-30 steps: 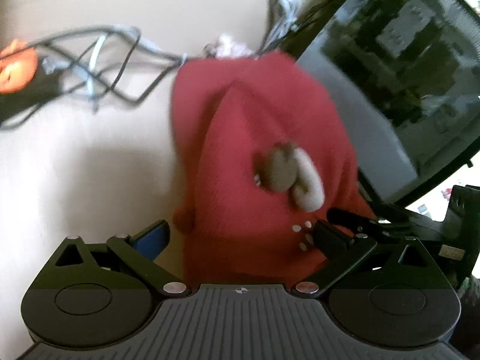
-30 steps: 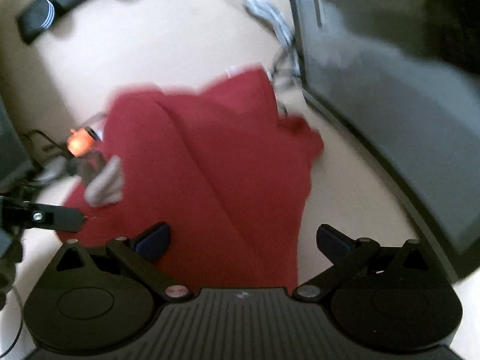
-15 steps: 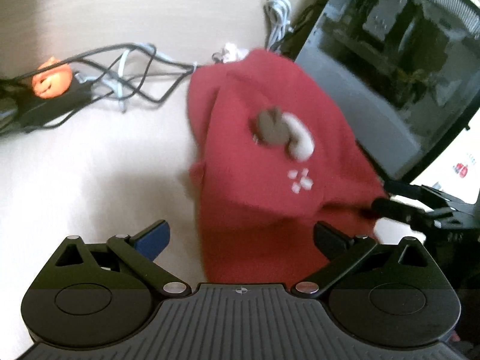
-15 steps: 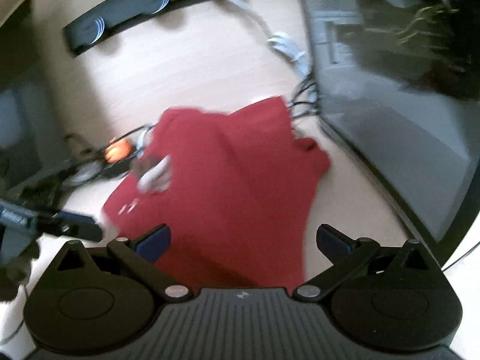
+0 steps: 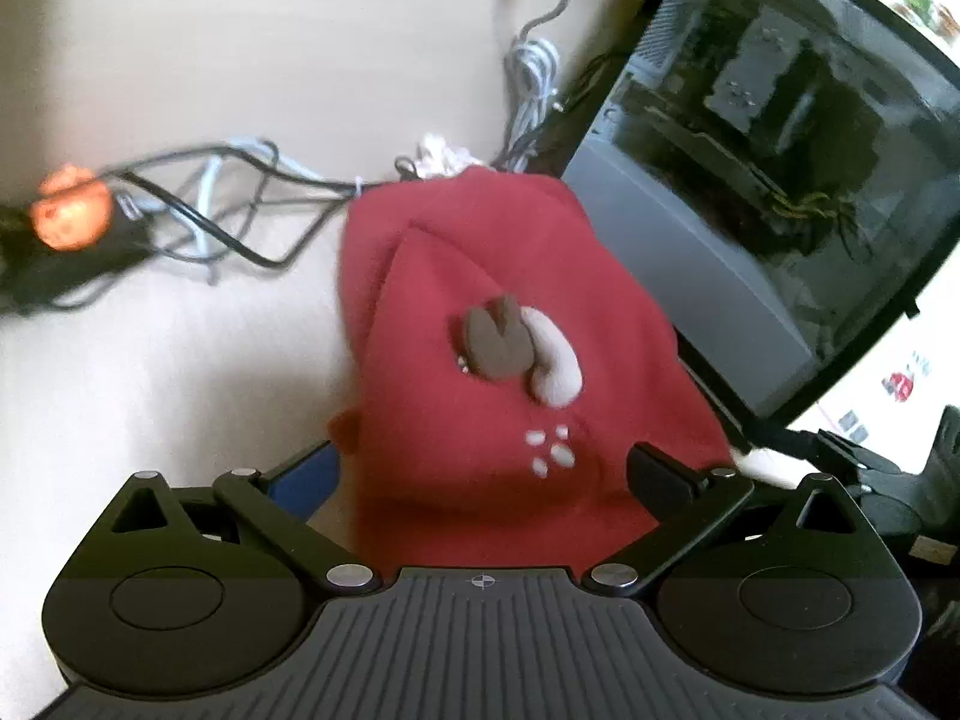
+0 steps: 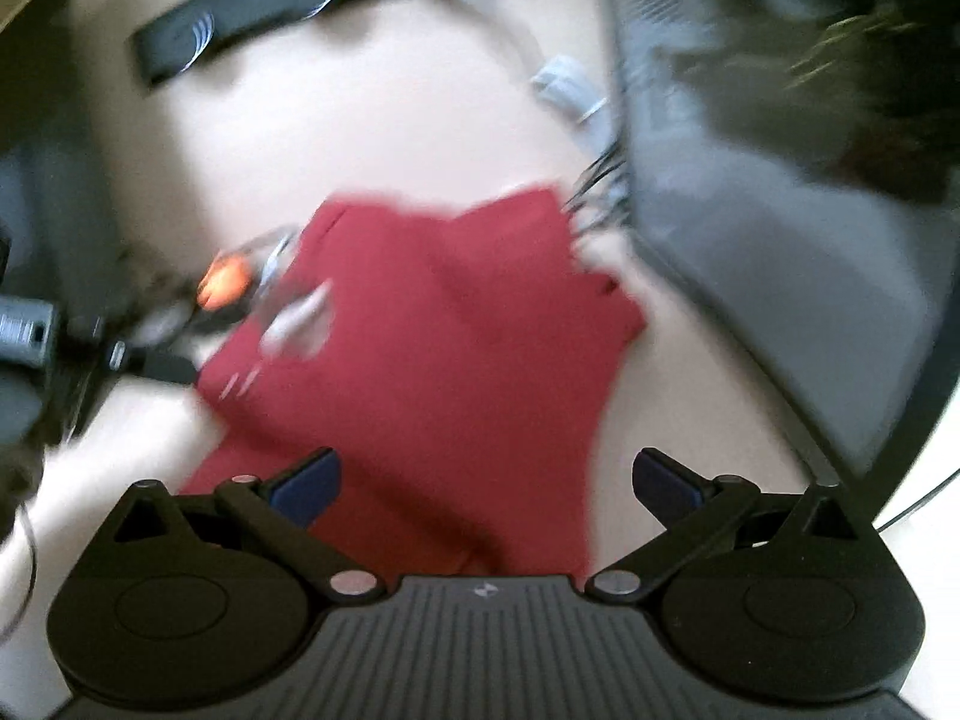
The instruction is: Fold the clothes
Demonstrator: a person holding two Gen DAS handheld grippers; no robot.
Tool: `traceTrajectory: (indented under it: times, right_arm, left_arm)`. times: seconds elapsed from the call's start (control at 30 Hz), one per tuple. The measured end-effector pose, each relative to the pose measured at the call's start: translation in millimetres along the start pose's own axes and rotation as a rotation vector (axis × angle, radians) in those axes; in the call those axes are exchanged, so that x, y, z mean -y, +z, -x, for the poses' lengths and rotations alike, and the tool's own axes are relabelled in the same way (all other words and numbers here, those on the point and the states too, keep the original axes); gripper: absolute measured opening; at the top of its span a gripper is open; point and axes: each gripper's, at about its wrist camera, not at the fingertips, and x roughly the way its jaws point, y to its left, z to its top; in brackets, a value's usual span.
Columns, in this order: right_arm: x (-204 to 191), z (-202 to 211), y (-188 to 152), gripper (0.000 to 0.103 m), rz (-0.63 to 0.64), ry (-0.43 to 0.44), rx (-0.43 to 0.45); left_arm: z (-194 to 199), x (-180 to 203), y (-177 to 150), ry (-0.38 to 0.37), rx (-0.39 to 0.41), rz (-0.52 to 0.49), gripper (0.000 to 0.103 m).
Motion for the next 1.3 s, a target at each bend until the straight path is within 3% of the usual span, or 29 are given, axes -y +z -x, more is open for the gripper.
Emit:
traceTrajectory:
  times: [0.07,0.2,0.33,0.4,0.53,0.7,0.83,0.97,1.07,1.2,1.3]
  right_arm:
    - [10,-7,7,0.103,-0.055,-0.012,0.025]
    - [25,-34,10,0.103,-0.157,0.076,-0.021]
    - [20,-50,7,0.103,-0.161,0.117,-0.051]
    - [16,-50,11,0.103,-0.161,0.146,-0.042]
    - [-4,-52,23,0.103,-0.119,0.18,-0.035]
    - [-24,-64,19,0.103,-0.041,0.147,-0.071]
    - [-21,-51,25,0.103,0.003,0.168,-0.078]
    - [-10,-20,45,0.103,0.02,0.03,0.065]
    - [-2,-28,57,0.103,-0.01,-0.077,0.109]
    - [6,-85,49,0.103,-0.091,-0.092,-0.076]
    - [8,-91,49,0.103,-0.101,-0.066,-0.073]
  left_arm:
    - [-18,-5,6,-0.018,-0.025,0.053,0.103]
    - [-49,-19,11,-0.067,-0.073,0.176,0.103]
    - [-61,-14,26,-0.09,-0.084,0.181,0.103]
    - [-59,-9,40,-0.124,-0.052,0.155,0.103]
    - [-41,-3,69,-0.244,0.089,0.112,0.103]
    - [-27,1,74,-0.12,0.169,0.006,0.103]
    - [-27,-11,60,-0.097,0.141,-0.007,0.103]
    - [-44,-20,51,-0.044,0.082,-0.012,0.103]
    - [-64,-20,48,0.014,0.038,0.002,0.103]
    - [-85,-14,47,0.075,-0.015,-0.017,0.103]
    - [-82,-17,45,0.079,-0.015,-0.025,0.103]
